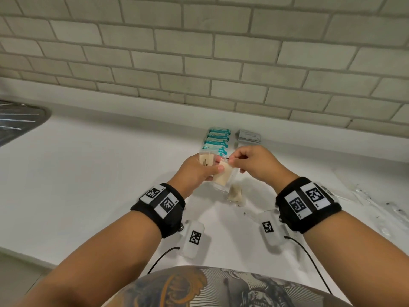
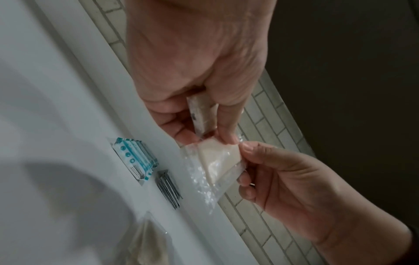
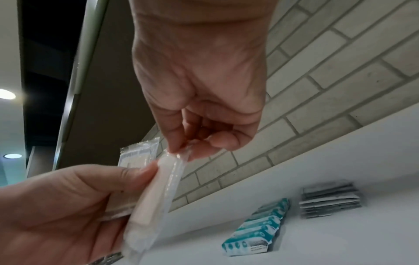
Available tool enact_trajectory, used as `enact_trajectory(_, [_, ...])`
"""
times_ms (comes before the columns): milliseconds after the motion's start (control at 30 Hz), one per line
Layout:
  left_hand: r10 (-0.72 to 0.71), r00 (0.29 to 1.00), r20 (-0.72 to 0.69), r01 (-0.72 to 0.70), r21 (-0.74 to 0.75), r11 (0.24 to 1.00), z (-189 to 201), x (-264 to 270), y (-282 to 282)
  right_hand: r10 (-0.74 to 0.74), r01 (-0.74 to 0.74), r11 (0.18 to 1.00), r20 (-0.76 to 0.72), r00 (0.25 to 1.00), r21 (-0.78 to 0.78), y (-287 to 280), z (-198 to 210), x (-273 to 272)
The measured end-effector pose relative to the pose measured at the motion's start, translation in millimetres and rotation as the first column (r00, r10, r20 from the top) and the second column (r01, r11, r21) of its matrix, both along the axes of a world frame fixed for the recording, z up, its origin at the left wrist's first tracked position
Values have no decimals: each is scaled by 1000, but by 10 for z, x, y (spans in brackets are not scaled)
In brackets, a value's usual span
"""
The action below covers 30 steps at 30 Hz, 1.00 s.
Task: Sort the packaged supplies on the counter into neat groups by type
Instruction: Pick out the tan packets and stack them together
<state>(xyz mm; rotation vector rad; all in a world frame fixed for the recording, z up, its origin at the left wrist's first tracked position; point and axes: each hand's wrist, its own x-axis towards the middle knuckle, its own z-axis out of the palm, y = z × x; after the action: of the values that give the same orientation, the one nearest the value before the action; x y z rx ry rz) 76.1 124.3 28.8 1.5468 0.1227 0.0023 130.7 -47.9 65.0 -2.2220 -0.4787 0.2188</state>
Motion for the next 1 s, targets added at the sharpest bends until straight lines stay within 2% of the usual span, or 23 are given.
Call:
enact_trajectory(33, [-3, 1000, -7, 3, -2, 1000, 2, -10, 10, -7, 17, 994, 86, 996, -110, -10, 3, 21])
enact_trajectory(100, [-1, 999, -35, 0, -23, 1000, -1, -31, 35, -12, 120, 916, 274, 962, -382, -51, -11, 96])
enact_trajectory(133, [2, 999, -54, -5, -44, 999, -11, -49, 49, -31, 150, 890, 270, 962, -430, -89, -36, 141])
enact_trajectory(267, [9, 993, -119, -27, -150, 988, -56, -87, 110, -44, 66, 929, 69, 997, -365, -161, -142, 253])
enact_trajectory(433, [19, 981, -193, -69, -259, 963, -122, -88, 178, 26, -40, 950, -49, 998, -310, -81, -246, 252])
enact_trajectory(633, [65, 982, -175, -113, -279, 954, -165, -68, 256, 75, -74, 955, -7, 997, -289, -20, -217, 287])
enact_trajectory(800, [68, 973, -219, -137, -317, 939, -176, -45, 236, 81, -65, 914, 24, 996, -400, -30, -315, 355])
enact_trajectory(867, [29, 981, -191, -95, -347, 933, -184, -43, 231, 76, -57, 895, 25, 997, -442, -37, -423, 357])
enact_trajectory(1000, [-33, 988, -149, -11, -285, 958, -211, -46, 238, 23, 17, 858, 72, 997, -513, -32, -585, 354])
